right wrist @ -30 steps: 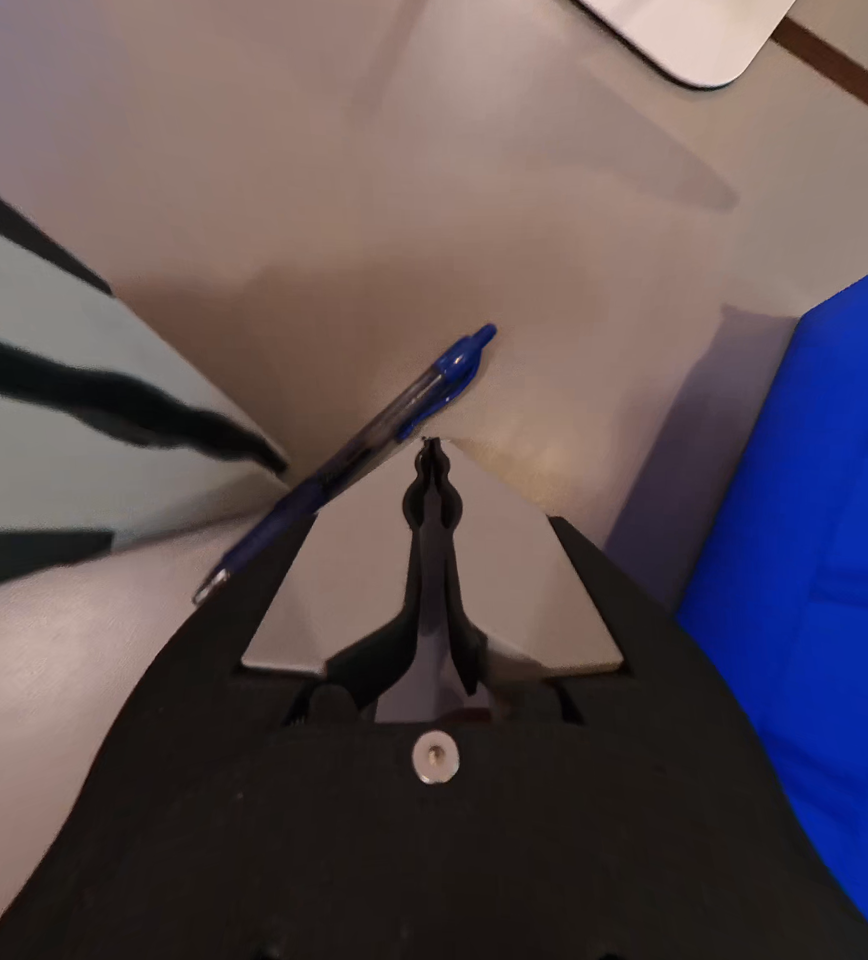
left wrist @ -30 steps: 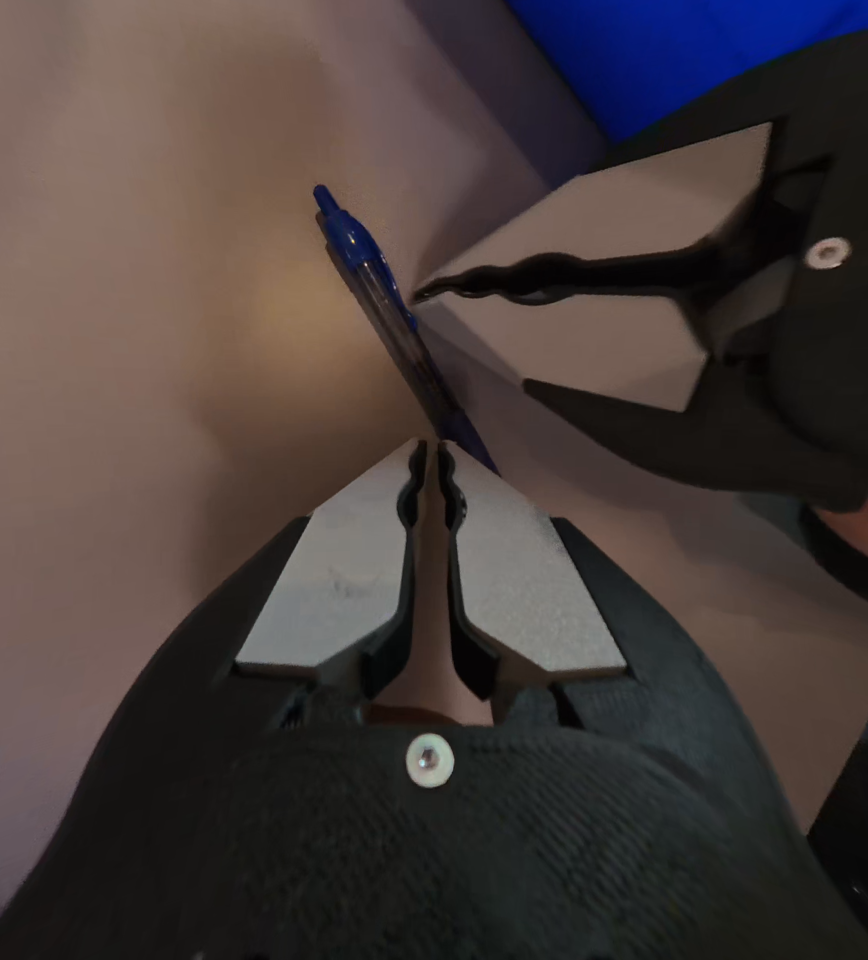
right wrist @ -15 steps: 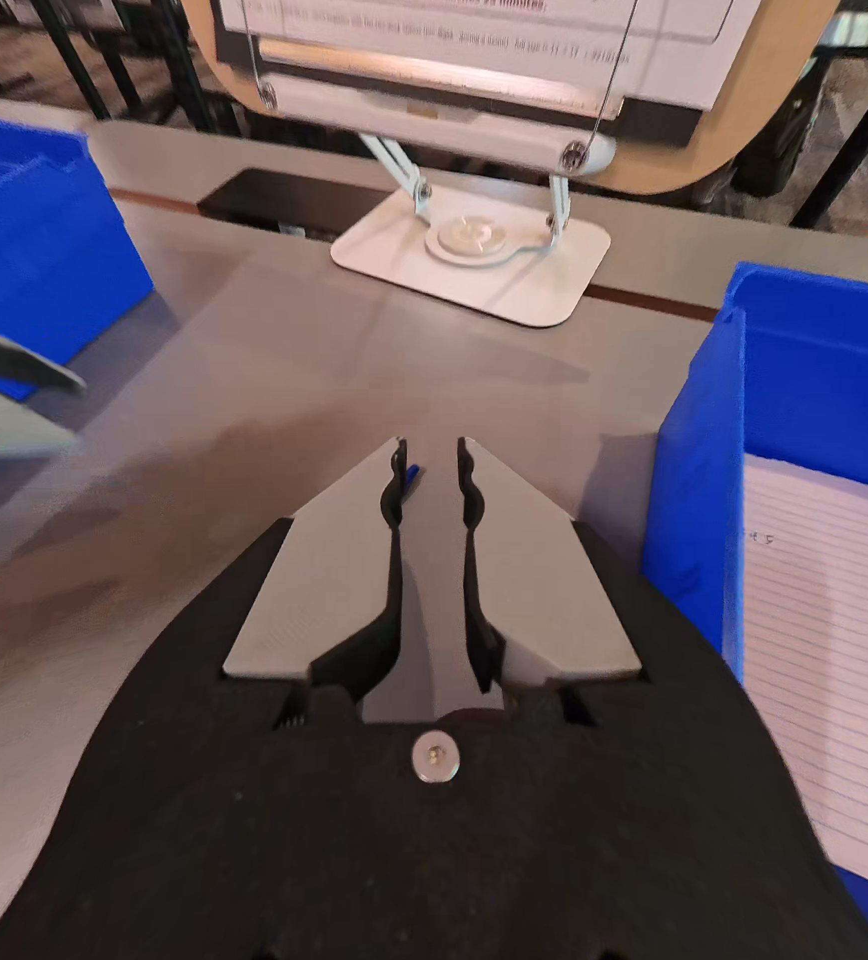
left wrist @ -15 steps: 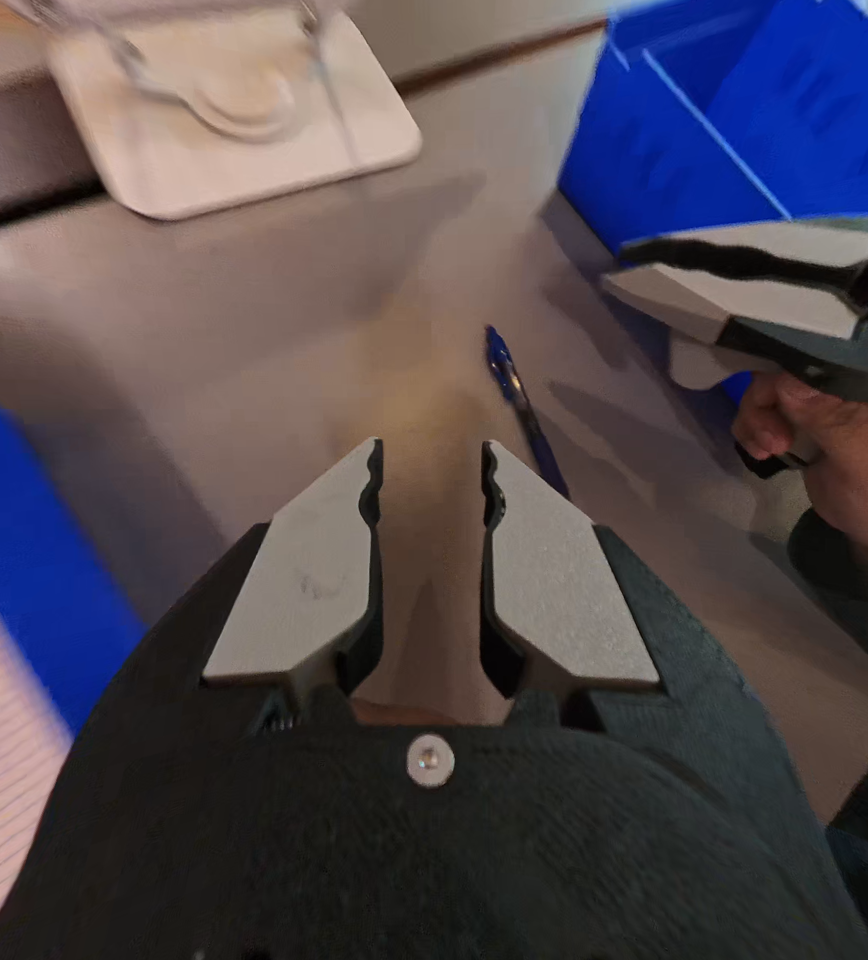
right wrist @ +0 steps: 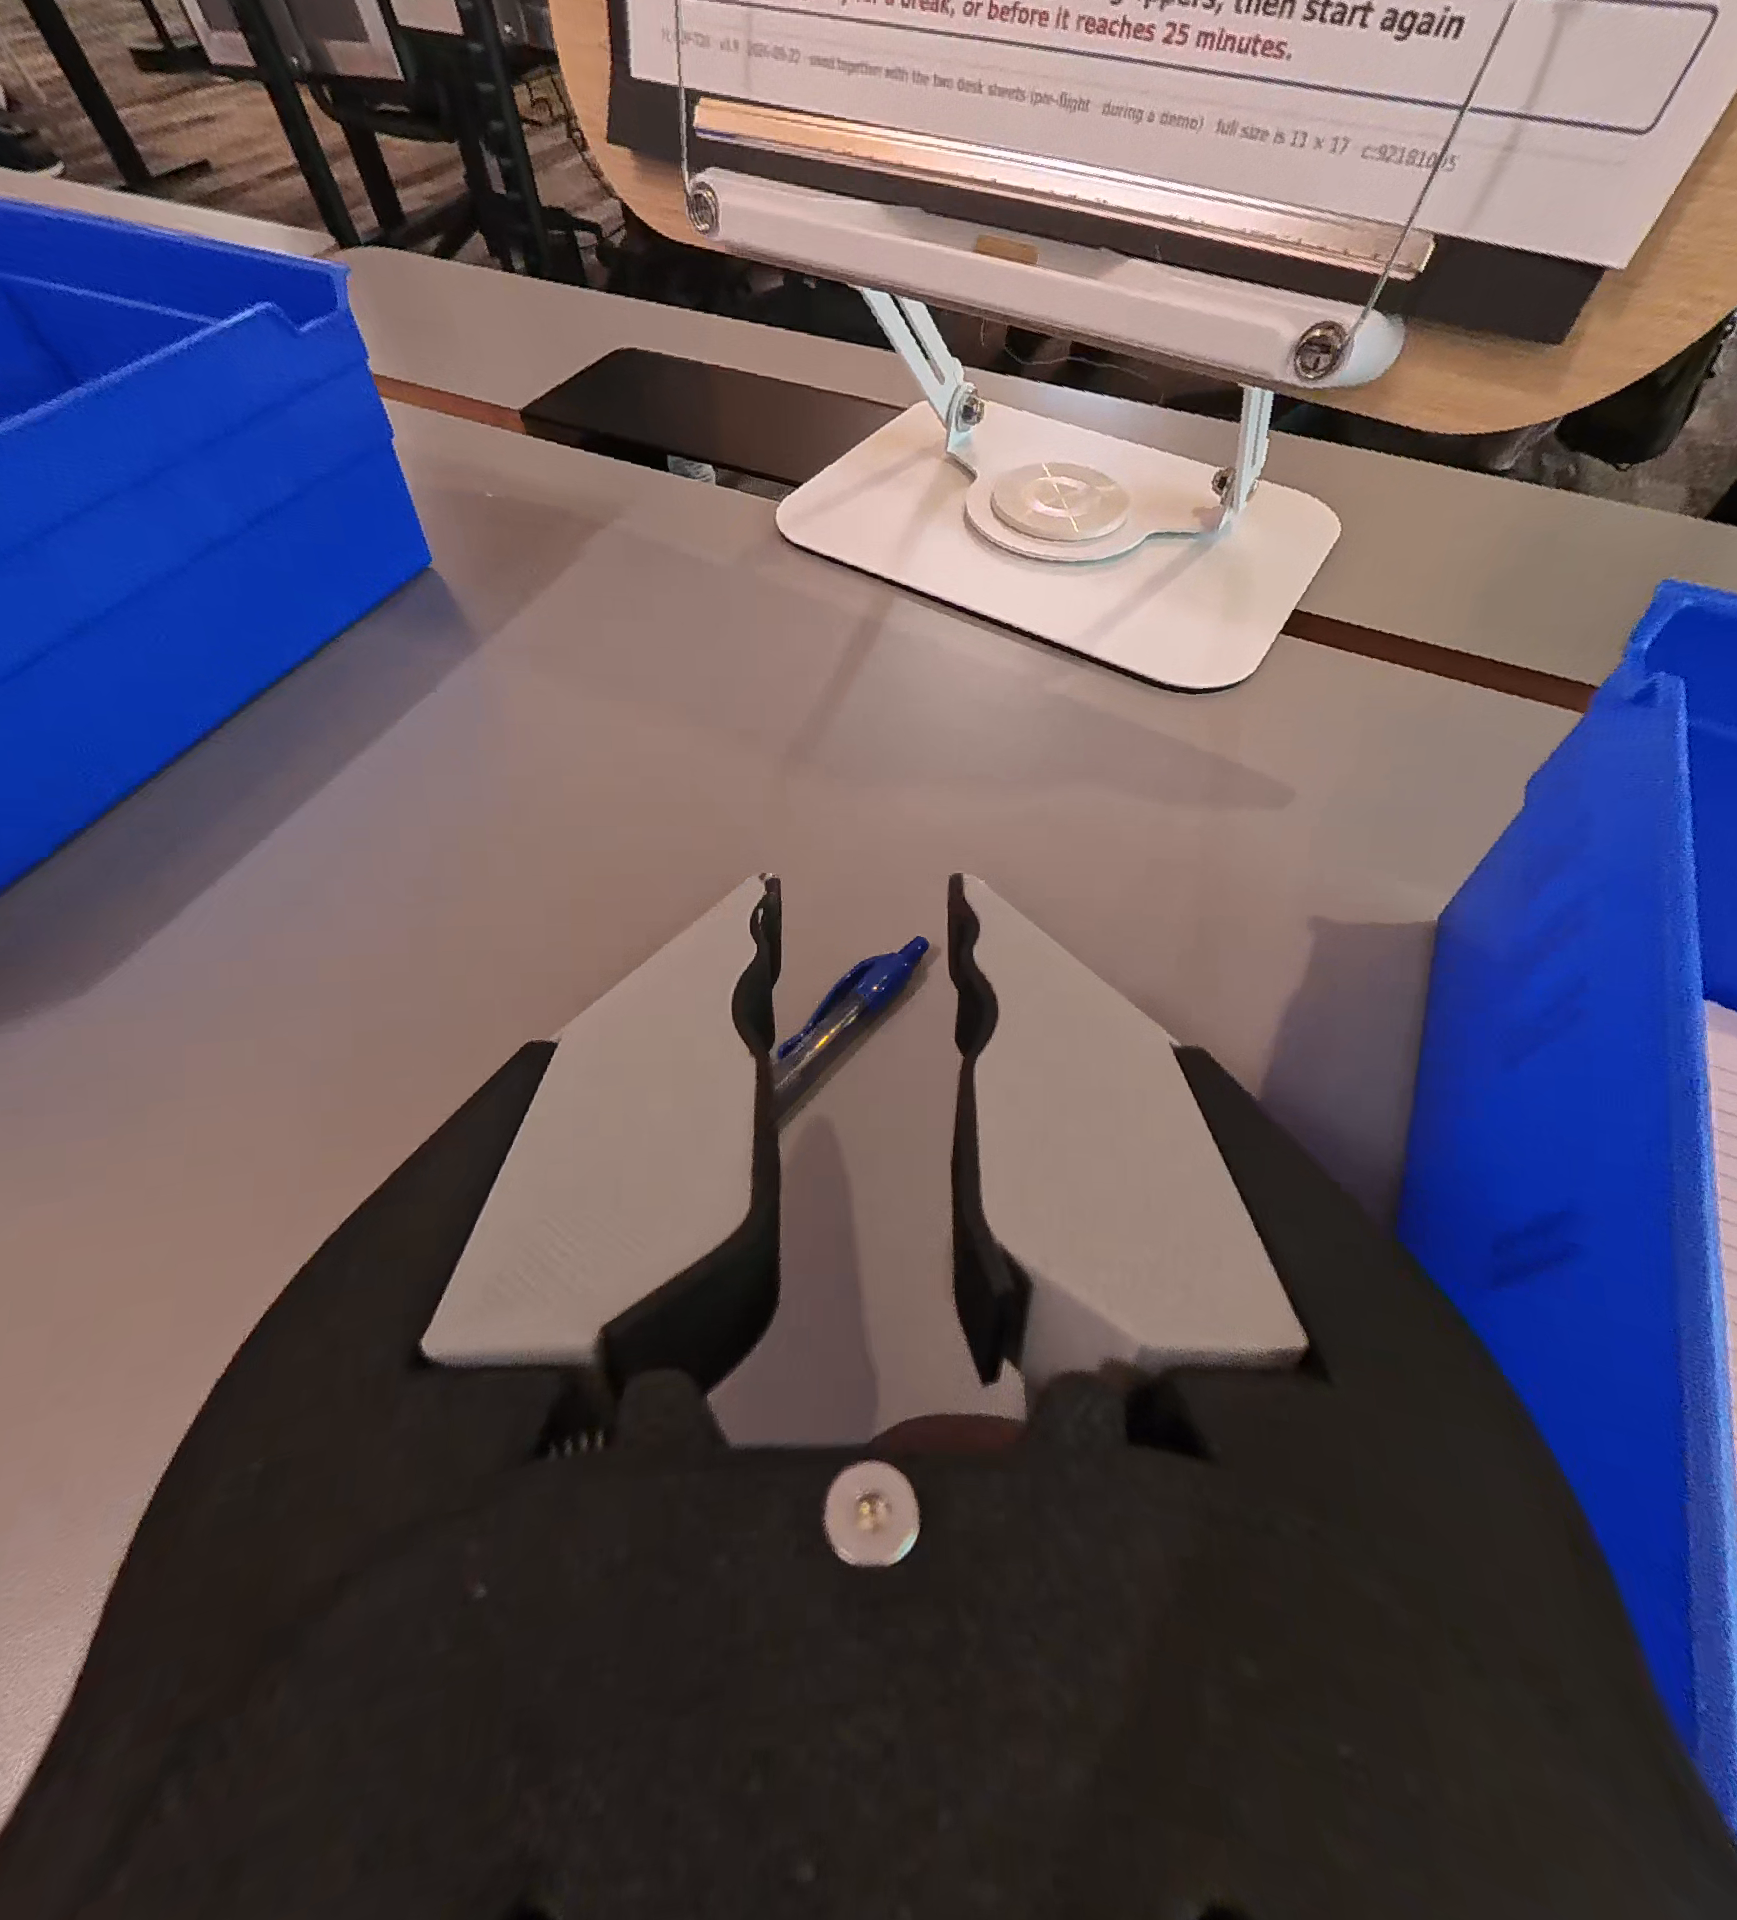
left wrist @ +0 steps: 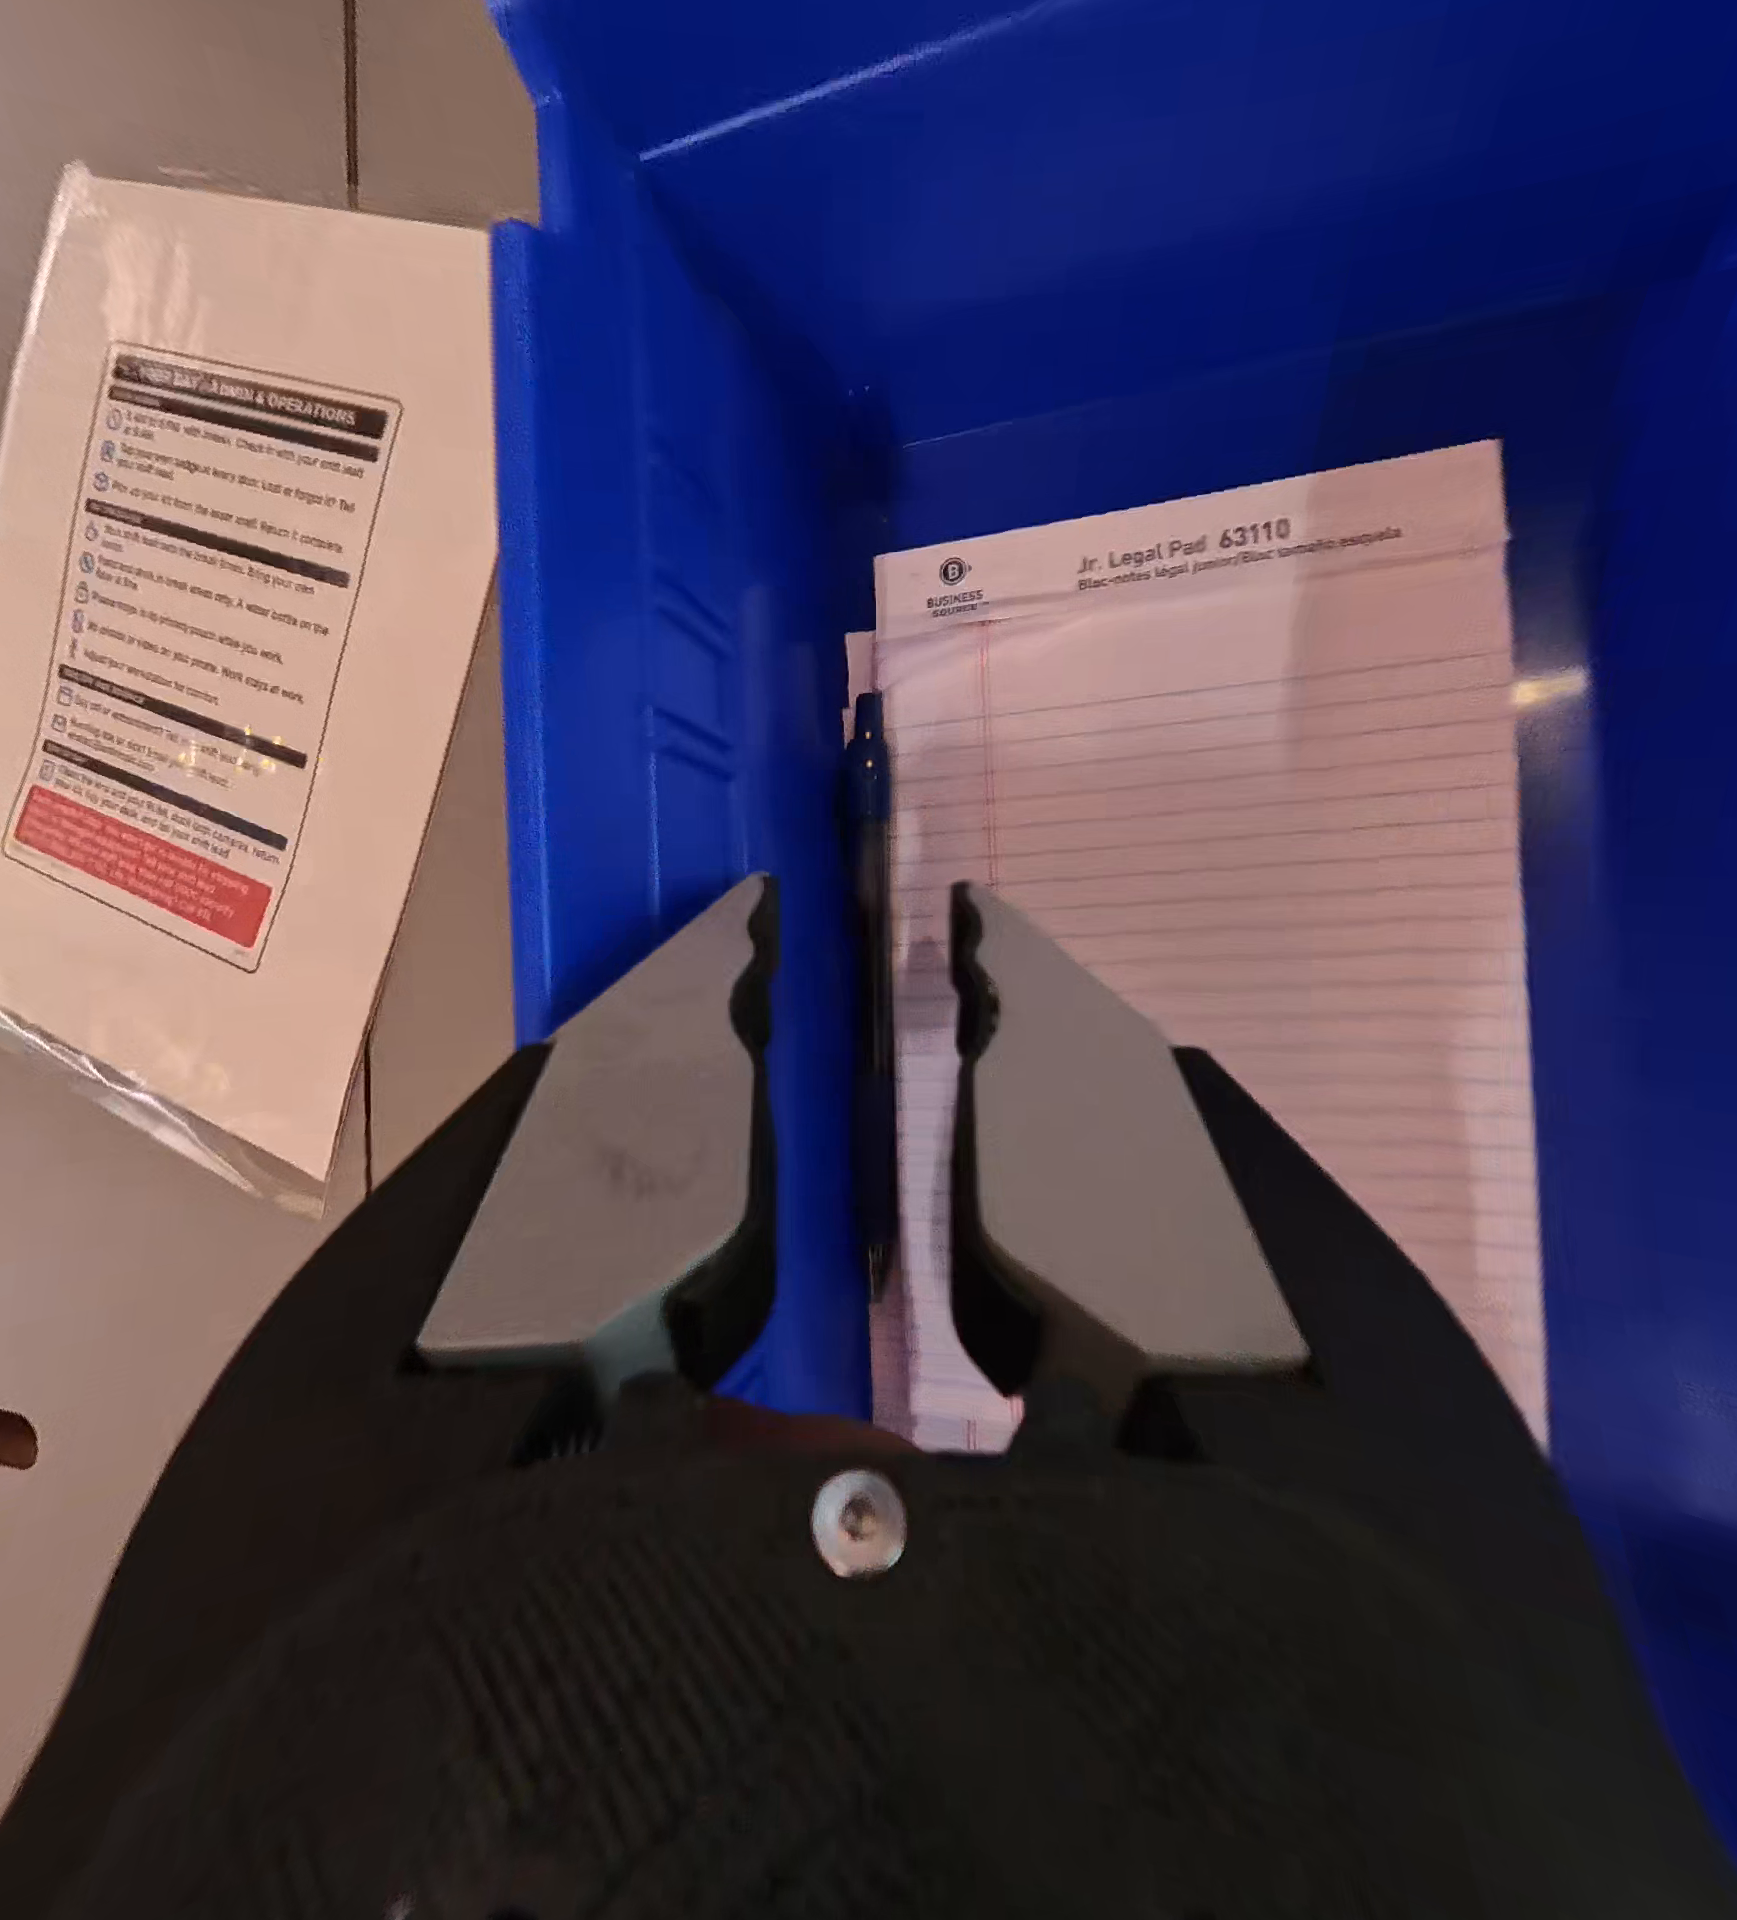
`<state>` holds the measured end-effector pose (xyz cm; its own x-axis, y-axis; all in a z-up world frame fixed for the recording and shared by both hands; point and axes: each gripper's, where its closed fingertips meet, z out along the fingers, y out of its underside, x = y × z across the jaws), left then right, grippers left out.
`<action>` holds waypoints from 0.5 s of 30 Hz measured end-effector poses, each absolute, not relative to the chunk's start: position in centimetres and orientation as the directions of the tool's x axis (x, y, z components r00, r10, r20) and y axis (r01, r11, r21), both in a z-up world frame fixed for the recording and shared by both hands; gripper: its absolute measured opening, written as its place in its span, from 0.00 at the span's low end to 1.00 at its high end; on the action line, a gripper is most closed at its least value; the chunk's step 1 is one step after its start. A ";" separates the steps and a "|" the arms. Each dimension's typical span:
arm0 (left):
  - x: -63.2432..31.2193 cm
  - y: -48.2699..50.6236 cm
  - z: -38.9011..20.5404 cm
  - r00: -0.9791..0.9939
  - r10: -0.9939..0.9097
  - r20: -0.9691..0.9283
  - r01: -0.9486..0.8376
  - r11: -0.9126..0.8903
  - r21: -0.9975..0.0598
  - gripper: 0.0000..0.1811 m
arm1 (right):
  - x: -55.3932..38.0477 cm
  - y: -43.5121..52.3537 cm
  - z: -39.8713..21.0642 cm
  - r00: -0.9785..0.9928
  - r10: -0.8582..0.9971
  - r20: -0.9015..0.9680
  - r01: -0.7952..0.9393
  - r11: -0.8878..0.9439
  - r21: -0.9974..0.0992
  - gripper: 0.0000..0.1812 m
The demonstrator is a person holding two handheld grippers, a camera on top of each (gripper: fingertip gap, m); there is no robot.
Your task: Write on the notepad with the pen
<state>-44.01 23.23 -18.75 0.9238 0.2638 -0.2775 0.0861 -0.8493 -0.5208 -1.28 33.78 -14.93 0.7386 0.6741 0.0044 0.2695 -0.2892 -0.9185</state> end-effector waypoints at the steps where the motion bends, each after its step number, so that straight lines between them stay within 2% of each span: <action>1: -44.3 23.3 -19.2 0.918 0.273 -0.289 0.093 -0.854 -0.513 0.12 | -1.3 33.8 -15.0 0.739 0.673 0.010 0.273 -0.287 -0.918 0.16; 4: -44.7 23.5 -20.3 0.907 0.259 -0.332 0.085 -0.885 -0.458 0.09 | -1.2 33.9 -15.0 0.738 0.674 0.006 0.272 -0.290 -0.918 0.16; 6: -44.2 23.2 -21.7 0.918 0.224 -0.326 0.089 -0.919 -0.383 0.13 | -1.2 33.9 -15.1 0.737 0.676 -0.002 0.269 -0.296 -0.917 0.16; 7: -44.0 23.2 -22.2 0.923 0.219 -0.318 0.093 -0.925 -0.368 0.11 | -1.1 34.0 -15.1 0.737 0.676 -0.004 0.268 -0.298 -0.916 0.16; 9: -44.2 23.5 -22.0 0.920 0.222 -0.323 0.091 -0.923 -0.374 0.15 | -1.2 33.9 -15.0 0.735 0.678 -0.003 0.269 -0.296 -0.917 0.16; 15: -44.4 23.5 -22.2 0.932 0.270 -0.242 0.160 -0.906 -0.393 0.13 | -1.5 33.5 -14.7 0.722 0.692 0.009 0.277 -0.277 -0.920 0.16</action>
<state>-44.39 23.54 -22.24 0.9321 0.2695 -0.2421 0.1599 -0.9057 -0.3927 -1.48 33.53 -14.66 0.7217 0.6921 0.0085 0.2767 -0.2772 -0.9201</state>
